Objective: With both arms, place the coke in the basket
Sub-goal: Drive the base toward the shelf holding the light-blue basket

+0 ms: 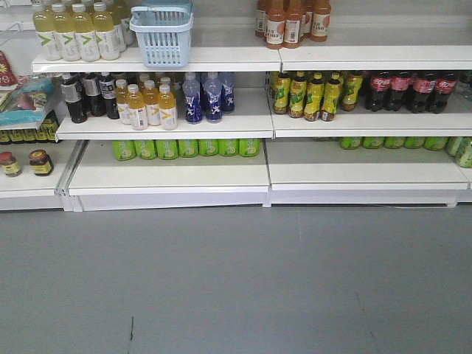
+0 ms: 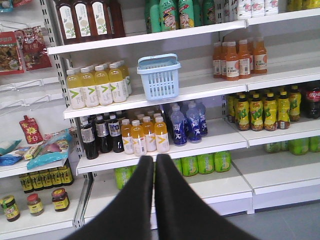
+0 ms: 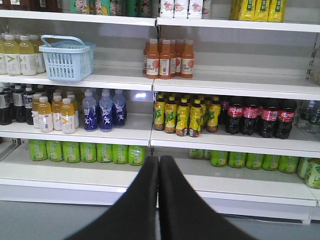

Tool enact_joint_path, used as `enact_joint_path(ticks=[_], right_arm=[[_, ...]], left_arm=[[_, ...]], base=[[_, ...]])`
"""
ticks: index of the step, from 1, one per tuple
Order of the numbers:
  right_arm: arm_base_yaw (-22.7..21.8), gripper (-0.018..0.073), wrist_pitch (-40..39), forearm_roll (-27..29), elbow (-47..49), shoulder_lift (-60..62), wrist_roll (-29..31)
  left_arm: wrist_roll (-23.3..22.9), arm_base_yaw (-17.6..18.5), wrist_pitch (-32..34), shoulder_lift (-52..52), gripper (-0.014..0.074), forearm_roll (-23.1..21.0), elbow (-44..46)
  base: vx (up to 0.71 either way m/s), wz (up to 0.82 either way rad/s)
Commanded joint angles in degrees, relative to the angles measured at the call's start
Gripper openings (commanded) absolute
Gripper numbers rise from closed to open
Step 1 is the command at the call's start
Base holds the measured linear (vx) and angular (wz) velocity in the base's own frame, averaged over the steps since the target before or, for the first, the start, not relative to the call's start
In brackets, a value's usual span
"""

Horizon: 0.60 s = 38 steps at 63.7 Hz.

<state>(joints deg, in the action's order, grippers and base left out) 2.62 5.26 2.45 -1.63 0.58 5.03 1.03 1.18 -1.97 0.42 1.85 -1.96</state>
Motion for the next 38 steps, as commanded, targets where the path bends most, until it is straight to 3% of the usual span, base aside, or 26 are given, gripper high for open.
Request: enact_joint_path(ticks=[1, 38], right_arm=[[-0.15, -0.001, -4.41, -0.2, -0.62, 1.02, 0.38], [-0.15, -0.001, -4.41, -0.2, -0.62, 1.02, 0.38]], left_arm=[[-0.12, 0.26, 4.6, 0.99, -0.0006, -0.04, 0.08], [-0.12, 0.26, 4.6, 0.99, -0.0006, -0.04, 0.08]], base=[[0.0, 0.0], [0.05, -0.02]])
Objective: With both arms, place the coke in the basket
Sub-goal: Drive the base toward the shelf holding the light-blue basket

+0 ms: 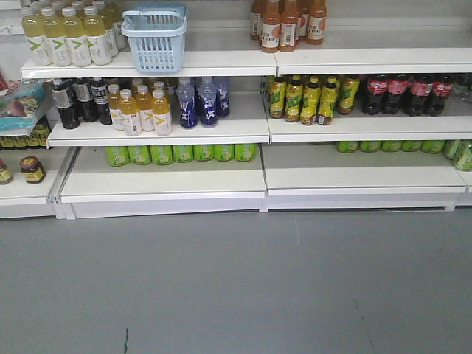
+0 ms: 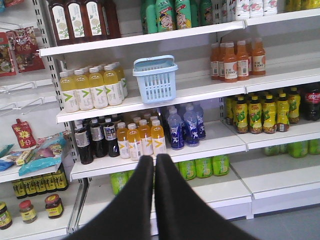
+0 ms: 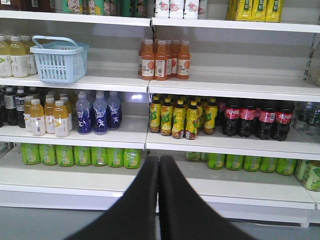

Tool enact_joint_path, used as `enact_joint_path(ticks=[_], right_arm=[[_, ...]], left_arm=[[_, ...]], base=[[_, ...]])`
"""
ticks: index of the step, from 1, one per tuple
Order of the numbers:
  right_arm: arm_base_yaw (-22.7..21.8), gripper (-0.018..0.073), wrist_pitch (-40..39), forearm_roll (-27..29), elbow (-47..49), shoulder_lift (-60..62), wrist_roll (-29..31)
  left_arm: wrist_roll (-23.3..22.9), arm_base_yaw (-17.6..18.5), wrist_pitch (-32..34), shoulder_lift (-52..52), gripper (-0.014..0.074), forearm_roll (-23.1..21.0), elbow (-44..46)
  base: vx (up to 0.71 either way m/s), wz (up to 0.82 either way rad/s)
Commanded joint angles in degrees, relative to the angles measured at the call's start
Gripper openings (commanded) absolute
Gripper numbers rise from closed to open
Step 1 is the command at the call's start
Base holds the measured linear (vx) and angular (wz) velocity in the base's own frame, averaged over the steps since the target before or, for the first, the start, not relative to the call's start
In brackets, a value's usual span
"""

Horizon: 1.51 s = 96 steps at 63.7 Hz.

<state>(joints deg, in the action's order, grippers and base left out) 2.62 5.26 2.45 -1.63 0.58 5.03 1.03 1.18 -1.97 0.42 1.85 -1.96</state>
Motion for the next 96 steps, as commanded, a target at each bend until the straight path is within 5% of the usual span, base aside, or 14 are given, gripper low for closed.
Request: enact_joint_path(ticks=[1, 96], right_arm=[[-0.15, -0.001, -4.41, -0.2, -0.62, 1.02, 0.38], [-0.15, -0.001, -4.42, -0.2, -0.62, 1.02, 0.38]], left_arm=[[-0.12, 0.26, 4.6, 0.99, -0.0006, -0.04, 0.08], [-0.12, 0.26, 4.6, 0.99, -0.0006, -0.04, 0.08]], base=[[0.14, -0.03], [0.15, 0.01]])
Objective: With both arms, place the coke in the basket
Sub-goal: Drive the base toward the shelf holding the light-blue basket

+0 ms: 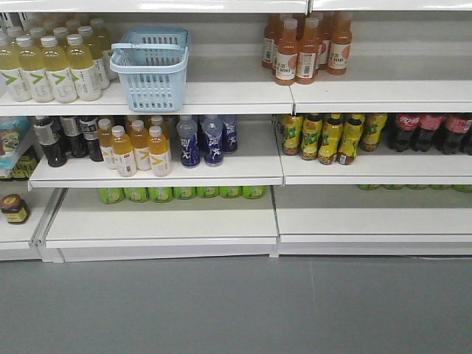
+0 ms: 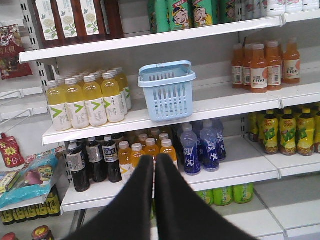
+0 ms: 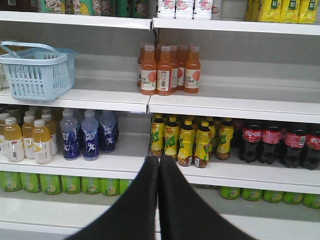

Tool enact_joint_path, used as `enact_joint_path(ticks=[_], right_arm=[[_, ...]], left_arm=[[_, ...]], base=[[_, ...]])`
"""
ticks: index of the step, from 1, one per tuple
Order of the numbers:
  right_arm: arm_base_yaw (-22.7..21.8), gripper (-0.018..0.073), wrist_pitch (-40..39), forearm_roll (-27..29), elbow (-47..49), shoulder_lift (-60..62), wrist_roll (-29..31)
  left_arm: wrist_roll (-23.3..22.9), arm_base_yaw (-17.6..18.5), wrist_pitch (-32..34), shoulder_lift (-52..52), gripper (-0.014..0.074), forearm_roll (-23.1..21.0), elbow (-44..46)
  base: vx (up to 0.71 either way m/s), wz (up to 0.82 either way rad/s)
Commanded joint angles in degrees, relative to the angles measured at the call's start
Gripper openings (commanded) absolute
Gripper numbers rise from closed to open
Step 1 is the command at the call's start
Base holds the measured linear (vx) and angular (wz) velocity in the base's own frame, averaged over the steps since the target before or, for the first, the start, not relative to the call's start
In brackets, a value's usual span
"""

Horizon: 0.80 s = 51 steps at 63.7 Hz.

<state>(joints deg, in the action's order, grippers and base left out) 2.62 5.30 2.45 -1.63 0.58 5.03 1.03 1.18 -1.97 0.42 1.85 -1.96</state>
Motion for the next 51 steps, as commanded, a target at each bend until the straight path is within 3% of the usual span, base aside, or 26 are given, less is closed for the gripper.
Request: enact_joint_path(ticks=[1, 51], right_arm=[[-0.15, -0.001, -4.46, -0.2, -0.62, 1.02, 0.38], [-0.15, -0.001, -4.46, -0.2, -0.62, 1.02, 0.38]], left_arm=[[-0.12, 0.26, 4.6, 0.99, -0.0006, -0.04, 0.08], [-0.12, 0.26, 4.6, 0.99, -0.0006, -0.04, 0.08]], base=[[0.14, 0.03], [0.14, 0.03]])
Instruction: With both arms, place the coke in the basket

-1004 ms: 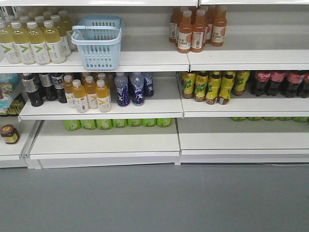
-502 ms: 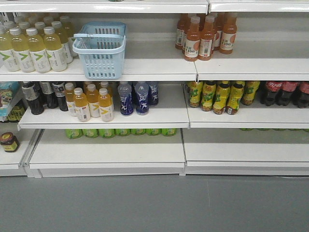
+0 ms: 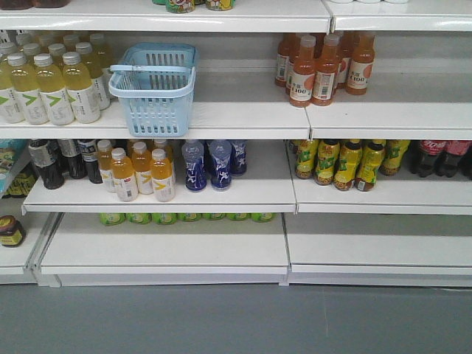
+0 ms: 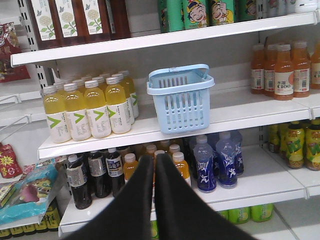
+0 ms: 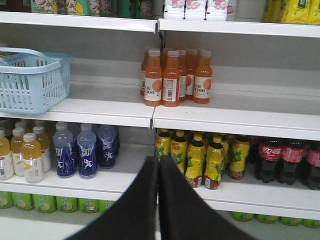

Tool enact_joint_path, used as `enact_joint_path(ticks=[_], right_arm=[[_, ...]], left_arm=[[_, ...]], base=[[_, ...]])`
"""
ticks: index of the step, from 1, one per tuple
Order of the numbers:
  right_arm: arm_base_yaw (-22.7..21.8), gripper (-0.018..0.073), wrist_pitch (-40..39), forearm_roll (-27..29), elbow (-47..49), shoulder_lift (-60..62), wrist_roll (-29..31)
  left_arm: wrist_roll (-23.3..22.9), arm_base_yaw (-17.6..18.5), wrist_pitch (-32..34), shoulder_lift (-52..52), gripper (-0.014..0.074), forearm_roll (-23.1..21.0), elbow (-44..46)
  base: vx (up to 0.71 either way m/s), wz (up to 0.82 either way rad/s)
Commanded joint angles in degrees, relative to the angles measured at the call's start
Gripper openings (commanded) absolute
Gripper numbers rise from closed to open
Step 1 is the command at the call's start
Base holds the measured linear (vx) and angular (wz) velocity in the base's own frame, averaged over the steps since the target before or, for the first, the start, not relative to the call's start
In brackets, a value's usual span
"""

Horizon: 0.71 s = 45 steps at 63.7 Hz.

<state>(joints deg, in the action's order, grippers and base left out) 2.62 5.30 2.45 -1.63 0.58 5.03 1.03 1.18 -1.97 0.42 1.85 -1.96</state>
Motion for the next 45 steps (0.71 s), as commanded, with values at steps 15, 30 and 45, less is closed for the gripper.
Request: enact_joint_path(ticks=[15, 30, 45], right_arm=[[-0.15, -0.001, -4.46, -0.2, -0.62, 1.02, 0.38], [-0.15, -0.001, -4.46, -0.2, -0.62, 1.02, 0.38], [-0.15, -0.001, -4.41, -0.2, -0.62, 1.02, 0.38]], left_arm=[[-0.12, 0.26, 4.6, 0.99, -0.0006, -0.04, 0.08], [-0.12, 0.26, 4.6, 0.99, -0.0006, -0.04, 0.08], [-0.12, 0.26, 4.6, 0.99, -0.0006, -0.04, 0.08]], base=[[0.14, -0.01], [0.14, -0.01], [0.14, -0.02]])
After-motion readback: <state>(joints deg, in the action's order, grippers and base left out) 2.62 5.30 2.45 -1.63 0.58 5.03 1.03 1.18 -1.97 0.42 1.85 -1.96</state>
